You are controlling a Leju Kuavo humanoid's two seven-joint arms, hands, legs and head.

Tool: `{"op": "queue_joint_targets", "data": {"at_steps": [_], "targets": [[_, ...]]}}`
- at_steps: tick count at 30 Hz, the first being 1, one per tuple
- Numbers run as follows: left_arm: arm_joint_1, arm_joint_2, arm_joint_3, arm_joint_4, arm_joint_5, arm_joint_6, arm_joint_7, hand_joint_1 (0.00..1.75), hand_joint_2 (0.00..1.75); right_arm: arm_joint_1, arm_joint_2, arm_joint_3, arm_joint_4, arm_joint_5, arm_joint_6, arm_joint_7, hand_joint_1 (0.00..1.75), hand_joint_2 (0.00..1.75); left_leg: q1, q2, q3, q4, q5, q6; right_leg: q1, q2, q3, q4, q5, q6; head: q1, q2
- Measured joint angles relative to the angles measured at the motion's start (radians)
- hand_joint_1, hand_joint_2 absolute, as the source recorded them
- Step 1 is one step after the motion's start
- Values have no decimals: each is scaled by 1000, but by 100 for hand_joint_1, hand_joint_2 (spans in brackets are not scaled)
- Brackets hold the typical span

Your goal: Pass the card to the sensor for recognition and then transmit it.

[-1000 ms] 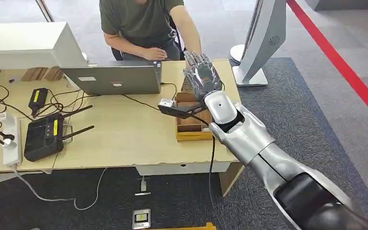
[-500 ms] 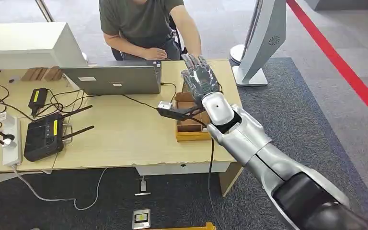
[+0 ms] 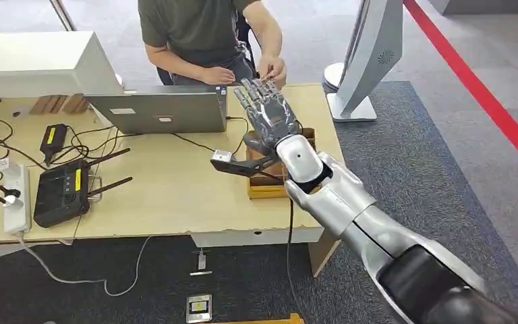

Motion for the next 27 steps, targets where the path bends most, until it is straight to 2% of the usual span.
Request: {"op": "queue_joint_targets", "data": {"at_steps": [6, 10, 14, 19, 24, 27], "targets": [[1, -2, 0, 0, 4, 5, 5, 0, 0, 7, 0, 9, -7, 31, 41, 8, 0, 0, 0, 0, 0, 0, 0, 0, 0, 0, 0, 0, 0, 0, 0, 0], [1, -2, 1, 0, 6, 6, 8, 0, 0, 8, -21, 7, -33, 32, 76, 19, 0, 0, 0, 0, 0, 0, 0, 0, 0, 0, 0, 0, 0, 0, 0, 0], [3, -2, 1, 0, 6, 3, 6, 0, 0, 25, -68, -16, -55, -7, 108, 26, 0, 0, 0, 0, 1, 0, 0, 0, 0, 0, 0, -1, 0, 0, 0, 0], [8, -1, 1, 0, 5, -5, 5, 0, 0, 65, -147, -52, -68, -40, 107, 22, 0, 0, 0, 0, 0, 1, 0, 0, 0, 0, 1, -1, 0, 0, 0, 0], [7, 0, 1, 0, 4, -5, 5, 0, 0, 80, -181, -70, -84, -41, 108, 26, 0, 0, 0, 1, 1, 1, 0, 0, 0, 2, -1, -1, 1, 0, 0, 0], [8, 0, 1, 0, 0, -6, 5, 0, 0, 91, -214, -89, -96, -79, 134, 62, 0, 0, 0, 0, 1, 1, 0, 0, 0, 1, 0, -1, 1, 0, 0, 0]]}}
